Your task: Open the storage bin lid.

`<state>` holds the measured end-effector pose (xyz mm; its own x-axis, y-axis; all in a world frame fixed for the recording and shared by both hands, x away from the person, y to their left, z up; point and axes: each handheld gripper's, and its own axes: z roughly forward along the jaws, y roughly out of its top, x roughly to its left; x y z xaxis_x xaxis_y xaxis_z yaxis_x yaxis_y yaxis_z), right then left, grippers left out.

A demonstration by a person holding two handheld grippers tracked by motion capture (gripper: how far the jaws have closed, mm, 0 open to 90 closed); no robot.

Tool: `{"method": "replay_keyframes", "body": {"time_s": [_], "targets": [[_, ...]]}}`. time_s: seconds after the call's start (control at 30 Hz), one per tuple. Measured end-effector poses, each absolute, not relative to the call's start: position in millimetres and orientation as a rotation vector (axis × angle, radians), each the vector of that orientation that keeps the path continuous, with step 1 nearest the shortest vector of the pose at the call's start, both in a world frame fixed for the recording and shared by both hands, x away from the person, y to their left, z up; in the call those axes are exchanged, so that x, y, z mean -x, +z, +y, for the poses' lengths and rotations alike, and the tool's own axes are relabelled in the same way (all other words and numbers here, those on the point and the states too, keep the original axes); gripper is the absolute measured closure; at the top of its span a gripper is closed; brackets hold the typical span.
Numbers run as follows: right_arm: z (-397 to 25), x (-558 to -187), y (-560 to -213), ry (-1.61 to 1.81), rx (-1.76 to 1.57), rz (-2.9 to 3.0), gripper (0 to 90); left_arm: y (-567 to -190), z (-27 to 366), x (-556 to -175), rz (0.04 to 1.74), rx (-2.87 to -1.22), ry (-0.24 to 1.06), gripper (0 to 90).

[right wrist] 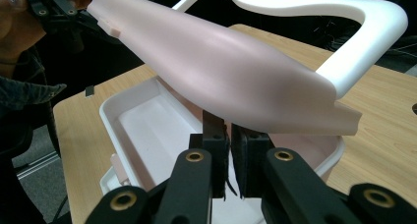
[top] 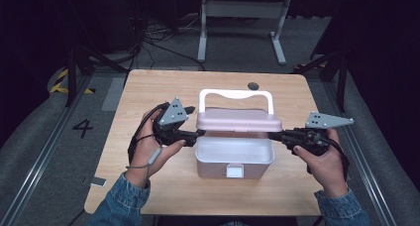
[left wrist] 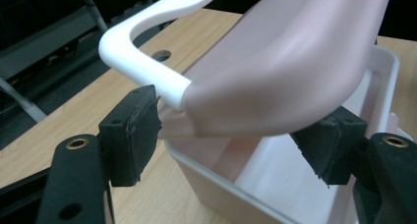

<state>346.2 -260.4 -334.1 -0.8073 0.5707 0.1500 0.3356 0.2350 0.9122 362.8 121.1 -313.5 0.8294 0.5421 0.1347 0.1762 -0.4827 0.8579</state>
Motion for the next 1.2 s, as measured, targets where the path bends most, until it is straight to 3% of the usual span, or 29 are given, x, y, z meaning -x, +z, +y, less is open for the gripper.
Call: {"method": "replay_keyframes", "body": {"time_s": [0.37,0.73,1.2], "targets": [[-261.0,-347.0,-332.7,1.618,-0.865,2.289,85.1,-313.8,106.5,-366.6,0.485,-2.043,0.512,32.9],[-262.2,-346.4,-331.9,1.638,-0.873,2.279,82.0,-311.7,101.2,-368.8,0.444,-2.025,0.545,43.2],[-283.8,-338.6,-325.9,1.623,-0.905,2.240,82.1,-302.1,101.5,-380.6,0.466,-2.006,0.504,49.0]]}}
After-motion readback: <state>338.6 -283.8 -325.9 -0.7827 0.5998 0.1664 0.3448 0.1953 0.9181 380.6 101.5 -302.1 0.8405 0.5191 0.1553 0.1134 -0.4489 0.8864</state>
